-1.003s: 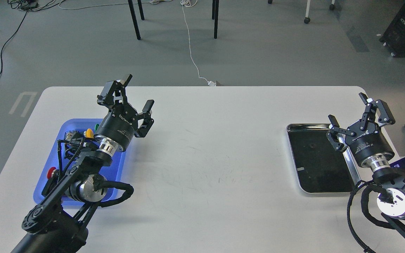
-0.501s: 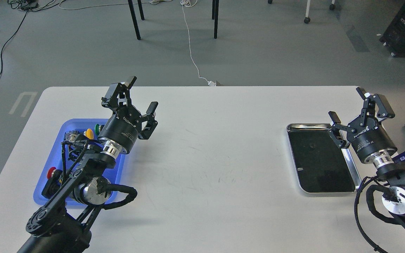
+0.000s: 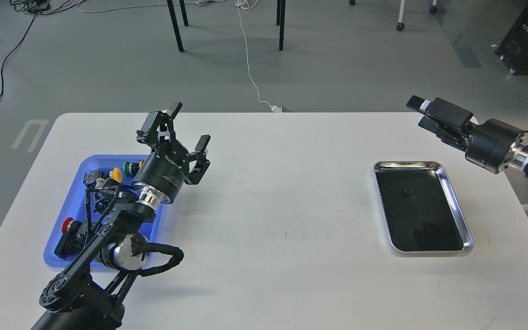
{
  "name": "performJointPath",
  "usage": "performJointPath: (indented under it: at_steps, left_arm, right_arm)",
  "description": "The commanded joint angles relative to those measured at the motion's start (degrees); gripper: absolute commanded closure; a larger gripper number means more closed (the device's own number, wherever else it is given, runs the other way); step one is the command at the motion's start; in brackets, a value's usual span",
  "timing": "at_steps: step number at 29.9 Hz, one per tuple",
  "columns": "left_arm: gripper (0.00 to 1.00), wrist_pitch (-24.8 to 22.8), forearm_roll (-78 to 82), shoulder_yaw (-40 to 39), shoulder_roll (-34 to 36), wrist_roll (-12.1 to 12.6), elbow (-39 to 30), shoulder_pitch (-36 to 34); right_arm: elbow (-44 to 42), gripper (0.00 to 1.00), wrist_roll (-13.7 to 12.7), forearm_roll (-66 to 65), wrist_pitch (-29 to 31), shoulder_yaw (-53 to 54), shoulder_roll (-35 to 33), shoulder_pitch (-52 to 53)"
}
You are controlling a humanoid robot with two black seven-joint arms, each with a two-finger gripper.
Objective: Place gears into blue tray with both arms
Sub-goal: 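Lower the right gripper into the metal tray and grasp another black gear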
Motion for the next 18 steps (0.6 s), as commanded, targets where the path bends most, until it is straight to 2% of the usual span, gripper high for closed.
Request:
performJointPath:
  at_steps: [1, 7, 13, 18]
  left_arm:
    - [0.02, -0.3, -0.1, 0.0, 0.1, 0.0, 0.1, 0.0]
    - [0.02, -0.3, -0.1, 0.1, 0.0, 0.0, 0.0, 0.0]
    - [0.02, -0.3, -0.1, 0.0, 0.1, 0.0, -0.2, 0.1]
    - [0.02, -0.3, -0.1, 0.1, 0.2, 0.0, -0.3, 0.2]
  right_arm:
    - [-2.9, 0.0, 0.0, -11.6, 0.9, -15.1, -0.6, 11.4]
    - [-14.5, 0.0, 0.0, -25.0, 1.1, -31.3, 6.5, 20.2]
    - [-19.6, 0.0, 0.0, -26.9, 0.9, -33.0, 14.5, 19.9]
    - [-24.2, 0.01, 0.0, -27.2, 0.4, -37.8, 18.5, 19.1]
